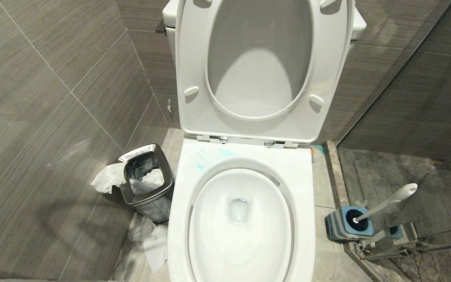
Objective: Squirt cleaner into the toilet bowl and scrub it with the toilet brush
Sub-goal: Close the toilet lid
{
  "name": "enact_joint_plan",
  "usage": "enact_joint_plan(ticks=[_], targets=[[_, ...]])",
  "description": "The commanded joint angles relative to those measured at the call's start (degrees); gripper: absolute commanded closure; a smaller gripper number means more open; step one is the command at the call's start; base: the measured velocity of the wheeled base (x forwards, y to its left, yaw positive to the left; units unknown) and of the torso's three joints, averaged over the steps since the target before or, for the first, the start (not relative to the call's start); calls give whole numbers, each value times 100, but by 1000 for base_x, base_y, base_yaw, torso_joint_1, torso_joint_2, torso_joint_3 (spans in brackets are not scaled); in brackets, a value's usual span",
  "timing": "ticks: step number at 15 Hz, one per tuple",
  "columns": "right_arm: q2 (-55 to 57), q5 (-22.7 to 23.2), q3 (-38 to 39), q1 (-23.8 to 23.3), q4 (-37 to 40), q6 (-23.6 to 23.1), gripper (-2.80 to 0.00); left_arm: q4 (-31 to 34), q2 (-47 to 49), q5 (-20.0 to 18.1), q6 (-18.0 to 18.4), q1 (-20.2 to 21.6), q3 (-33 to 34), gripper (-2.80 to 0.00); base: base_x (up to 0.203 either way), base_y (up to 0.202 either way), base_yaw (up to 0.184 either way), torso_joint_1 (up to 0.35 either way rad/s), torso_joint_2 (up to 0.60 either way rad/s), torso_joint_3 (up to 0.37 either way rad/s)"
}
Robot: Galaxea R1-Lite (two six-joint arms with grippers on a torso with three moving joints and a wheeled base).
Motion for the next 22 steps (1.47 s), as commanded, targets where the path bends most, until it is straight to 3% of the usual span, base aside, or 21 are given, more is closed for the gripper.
enact_joint_plan(ticks=[1,5,7,12,14,19,22], targets=[[0,4,-1,1,2,-2,0,-461,364,-520,-403,294,-119,0,0,0,0,0,0,0],[1,4,-1,1,2,-2,0,-2354,966,-984,-1751,402,-125,0,0,0,0,0,0,0],[2,4,-1,1,2,-2,0,-2745,1171,-1084,-1932,397,-113,0,0,0,0,0,0,0],[0,4,-1,1,2,-2,0,-2706,1328,-1026,-1844,414,-141,0,0,0,0,0,0,0],[0,4,-1,1,2,-2,0,-2500,1452,-992,-1472,412,-303,0,0,0,0,0,0,0],[2,4,-1,1,2,-2,0,-334,1735,-115,387,224,-1223,0,0,0,0,0,0,0],[0,4,0,1,2,-2,0,-199,2231,500,808,30,-1710,0,0,0,0,0,0,0]])
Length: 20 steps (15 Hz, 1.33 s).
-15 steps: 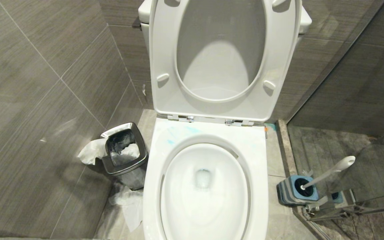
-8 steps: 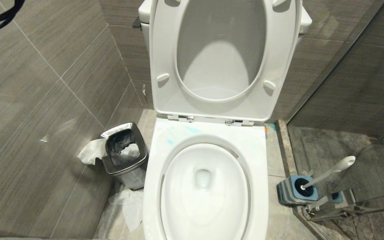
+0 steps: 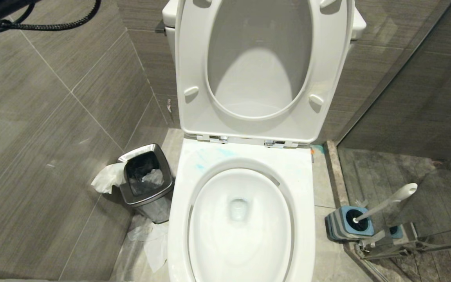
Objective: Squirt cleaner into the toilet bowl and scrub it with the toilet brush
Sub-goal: Close the toilet lid
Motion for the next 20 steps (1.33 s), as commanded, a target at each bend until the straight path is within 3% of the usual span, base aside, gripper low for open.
enact_joint_plan(ticks=[1,4,7,10,13,16,20], targets=[[0,2,7,1,2,-2,0,-52,562,279,225,-92,-394,0,0,0,0,0,0,0],[0,2,3,1,2,-2,0,-369,923,766,290,-108,-440,0,0,0,0,0,0,0],[2,2,-1,1,2,-2,0,-379,1037,888,315,-171,-441,0,0,0,0,0,0,0],[0,2,-1,1,2,-2,0,-405,1148,1269,412,-296,-441,0,0,0,0,0,0,0],[1,2,-1,1,2,-2,0,-413,1235,1332,446,-366,-441,0,0,0,0,0,0,0],[0,2,-1,1,2,-2,0,-503,1326,1705,508,-538,-432,0,0,0,0,0,0,0],[1,2,-1,1,2,-2,0,-574,1486,1742,602,-678,-432,0,0,0,0,0,0,0]])
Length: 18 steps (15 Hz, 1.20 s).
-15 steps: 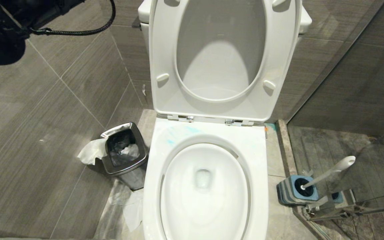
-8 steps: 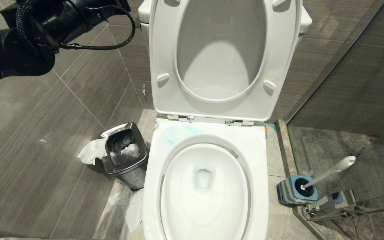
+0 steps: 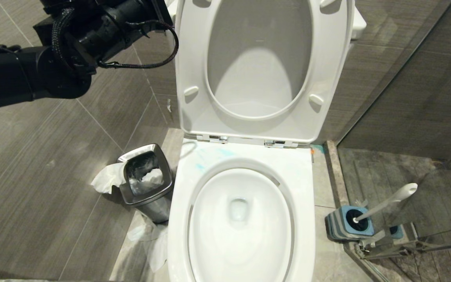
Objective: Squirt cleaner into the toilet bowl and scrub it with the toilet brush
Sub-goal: Close the toilet lid
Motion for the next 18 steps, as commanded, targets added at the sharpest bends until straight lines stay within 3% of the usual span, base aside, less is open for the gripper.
enact_joint_plan(ticks=[1,8,11,15,18], targets=[[0,2,-1,1,2,-5,0,-101,144,3,35,-54,9,0,0,0,0,0,0,0],[0,2,-1,1,2,-5,0,-166,216,-95,-7,-57,78,0,0,0,0,0,0,0],[0,2,-1,1,2,-5,0,-147,209,-911,-320,-44,89,0,0,0,0,0,0,0],[4,2,6,1,2,-5,0,-134,186,-1283,-1170,-48,127,0,0,0,0,0,0,0],[9,2,0,1,2,-5,0,-143,97,-1756,-1302,-57,473,0,0,0,0,0,0,0]])
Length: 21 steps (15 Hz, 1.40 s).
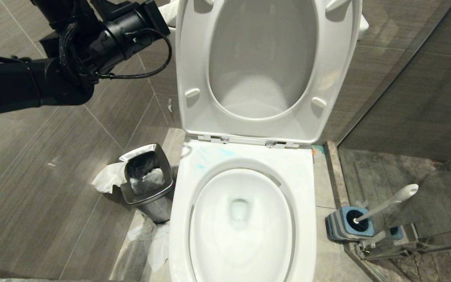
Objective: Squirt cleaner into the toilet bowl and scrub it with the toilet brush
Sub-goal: Close the toilet lid
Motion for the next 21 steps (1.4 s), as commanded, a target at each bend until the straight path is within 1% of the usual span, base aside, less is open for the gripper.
enact_joint_plan(ticks=[1,4,5,7,9,10,15,21], targets=[[9,2,-4,1,2,-3,0,8,-110,-219,-31,-19,354,0,0,0,0,0,0,0],[1,2,-4,1,2,-3,0,16,-366,-244,-313,-28,776,0,0,0,0,0,0,0],[0,2,5,1,2,-3,0,57,-493,-247,-350,-28,994,0,0,0,0,0,0,0],[0,2,-4,1,2,-3,0,409,-764,-288,-453,-20,1284,0,0,0,0,0,0,0],[0,2,2,1,2,-3,0,670,-898,-297,-699,-16,1317,0,0,0,0,0,0,0],[0,2,-4,1,2,-3,0,813,-952,-297,-742,-3,1342,0,0,0,0,0,0,0],[0,2,3,1,2,-3,0,1437,-1379,-290,-742,42,1652,0,0,0,0,0,0,0],[0,2,-4,1,2,-3,0,2448,-2437,-280,-722,42,2531,0,0,0,0,0,0,0]])
